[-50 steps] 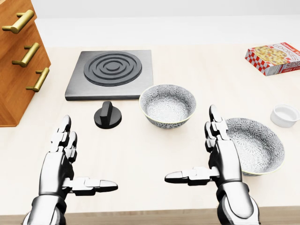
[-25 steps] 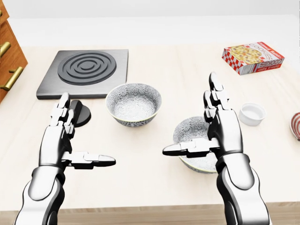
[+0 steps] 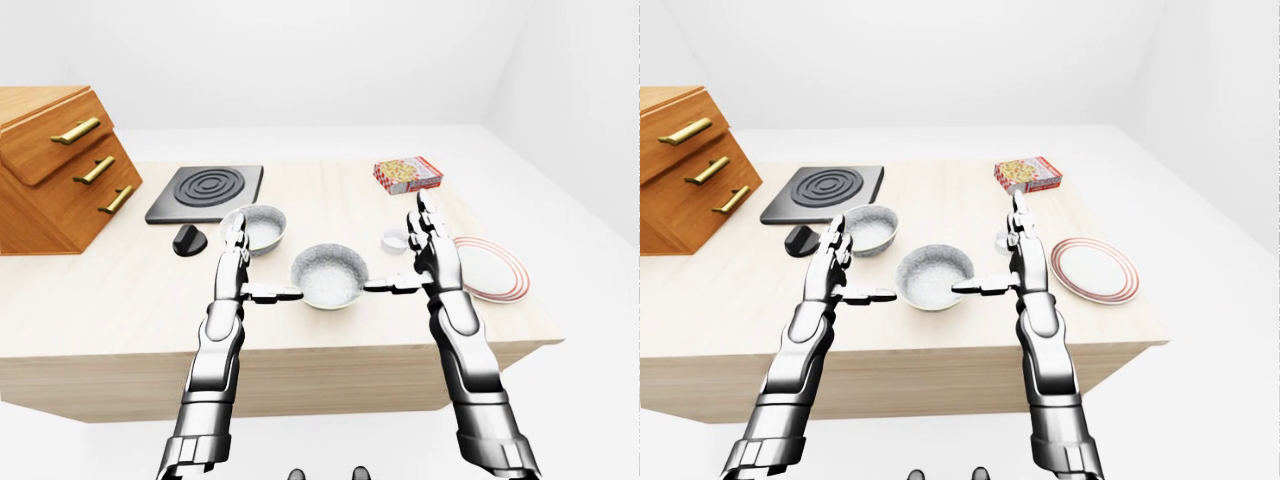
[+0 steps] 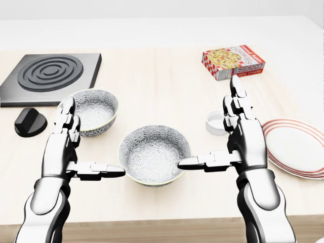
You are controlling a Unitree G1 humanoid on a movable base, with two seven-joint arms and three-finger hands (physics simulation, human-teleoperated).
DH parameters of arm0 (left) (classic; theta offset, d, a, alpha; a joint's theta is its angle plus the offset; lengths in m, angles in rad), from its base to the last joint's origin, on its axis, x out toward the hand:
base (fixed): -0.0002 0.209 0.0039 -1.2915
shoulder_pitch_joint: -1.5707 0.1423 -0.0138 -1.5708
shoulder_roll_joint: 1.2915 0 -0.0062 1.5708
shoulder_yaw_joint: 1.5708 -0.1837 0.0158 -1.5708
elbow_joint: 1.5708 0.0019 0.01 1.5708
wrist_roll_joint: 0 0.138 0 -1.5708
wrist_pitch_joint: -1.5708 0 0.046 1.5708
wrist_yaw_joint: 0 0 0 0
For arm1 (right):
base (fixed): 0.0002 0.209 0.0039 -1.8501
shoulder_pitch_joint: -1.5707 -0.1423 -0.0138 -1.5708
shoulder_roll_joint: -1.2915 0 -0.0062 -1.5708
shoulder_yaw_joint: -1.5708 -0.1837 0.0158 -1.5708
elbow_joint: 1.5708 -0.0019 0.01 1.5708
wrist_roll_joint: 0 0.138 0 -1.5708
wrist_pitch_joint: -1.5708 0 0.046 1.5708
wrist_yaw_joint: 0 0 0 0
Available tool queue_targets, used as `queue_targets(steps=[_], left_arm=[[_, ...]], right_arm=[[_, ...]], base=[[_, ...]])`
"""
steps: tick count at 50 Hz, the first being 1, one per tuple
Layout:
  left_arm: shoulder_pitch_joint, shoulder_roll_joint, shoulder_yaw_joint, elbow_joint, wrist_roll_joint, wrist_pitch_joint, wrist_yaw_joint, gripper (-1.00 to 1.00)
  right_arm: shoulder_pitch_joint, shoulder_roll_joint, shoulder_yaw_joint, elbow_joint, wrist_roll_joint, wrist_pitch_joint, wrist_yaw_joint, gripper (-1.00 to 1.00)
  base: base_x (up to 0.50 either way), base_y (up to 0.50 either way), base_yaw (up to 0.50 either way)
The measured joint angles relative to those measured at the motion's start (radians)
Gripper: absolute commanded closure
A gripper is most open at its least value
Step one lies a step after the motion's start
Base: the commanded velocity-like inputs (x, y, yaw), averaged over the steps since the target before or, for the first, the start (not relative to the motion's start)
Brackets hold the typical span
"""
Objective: Pick the akita bowl from table center and place it on the plate.
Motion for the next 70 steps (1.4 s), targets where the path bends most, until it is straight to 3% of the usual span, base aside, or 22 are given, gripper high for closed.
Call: queue_targets(steps=[17,32,39,44,50,61,65,70], left_arm=[[-0.001,0.000,-0.001,-0.021,0.007,0.015,0.001,-1.00],[0.002,0.002,0.003,-0.043,0.011,0.027,0.001,-1.00],[-0.014,0.026,0.015,-0.040,0.050,0.030,0.015,-1.00],[-0.056,0.067,0.033,0.021,0.105,0.007,0.032,-1.00],[-0.122,0.129,0.048,0.146,0.198,-0.042,0.066,-1.00],[-0.252,0.232,0.046,0.398,0.420,-0.100,0.169,-1.00],[-0.310,0.262,0.036,0.524,0.490,-0.132,0.220,-1.00],[-0.376,0.291,0.023,0.675,0.553,-0.135,0.277,-1.00]], right_arm=[[0.017,0.002,0.004,-0.021,0.004,0.000,0.018,-1.00],[0.018,0.004,0.010,-0.014,-0.014,0.000,0.022,-1.00],[0.026,0.005,0.011,-0.018,-0.018,0.000,0.026,-1.00],[0.033,0.005,0.011,-0.023,-0.020,0.000,0.028,-1.00],[0.043,0.006,0.010,-0.032,-0.022,0.000,0.032,-1.00],[0.056,0.006,0.008,-0.045,-0.020,0.000,0.040,-1.00],[0.053,0.006,0.007,-0.043,-0.019,0.000,0.039,-1.00],[0.048,0.005,0.006,-0.042,-0.016,0.000,0.039,-1.00]], base=[[0.37,-0.43,0.00],[0.01,0.00,0.00],[0.00,0.00,0.00],[0.00,0.00,0.00],[0.00,0.00,0.00],[0.00,0.00,0.00],[0.00,0.00,0.00],[0.00,0.00,0.00]])
